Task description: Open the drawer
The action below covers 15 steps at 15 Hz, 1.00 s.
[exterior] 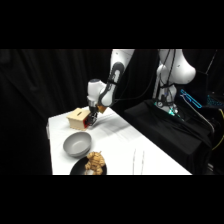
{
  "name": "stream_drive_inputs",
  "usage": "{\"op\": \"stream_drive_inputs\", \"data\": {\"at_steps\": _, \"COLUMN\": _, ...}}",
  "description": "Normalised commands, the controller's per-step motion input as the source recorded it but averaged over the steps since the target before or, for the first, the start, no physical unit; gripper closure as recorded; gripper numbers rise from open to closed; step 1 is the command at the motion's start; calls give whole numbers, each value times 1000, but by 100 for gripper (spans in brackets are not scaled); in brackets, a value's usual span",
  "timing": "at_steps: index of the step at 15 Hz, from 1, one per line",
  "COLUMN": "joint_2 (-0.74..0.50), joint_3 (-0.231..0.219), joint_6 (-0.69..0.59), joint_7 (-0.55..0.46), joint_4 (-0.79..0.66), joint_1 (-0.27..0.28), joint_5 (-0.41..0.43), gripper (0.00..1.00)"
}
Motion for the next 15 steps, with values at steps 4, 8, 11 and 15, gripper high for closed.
{"op": "stream_drive_inputs", "data": {"at_steps": 4, "joint_2": 101, "joint_3": 60, "joint_6": 194, "joint_7": -128, "joint_4": 48, "joint_1": -13, "joint_5": 153, "gripper": 0}}
{"op": "stream_drive_inputs", "data": {"at_steps": 8, "joint_2": -175, "joint_3": -16, "joint_6": 263, "joint_7": -114, "joint_4": -288, "joint_1": 128, "joint_5": 108, "gripper": 0}}
{"op": "stream_drive_inputs", "data": {"at_steps": 11, "joint_2": -320, "joint_3": -24, "joint_6": 261, "joint_7": -130, "joint_4": -500, "joint_1": 187, "joint_5": 84, "gripper": 0}}
{"op": "stream_drive_inputs", "data": {"at_steps": 15, "joint_2": -366, "joint_3": 11, "joint_6": 265, "joint_7": -140, "joint_4": -596, "joint_1": 206, "joint_5": 86, "gripper": 0}}
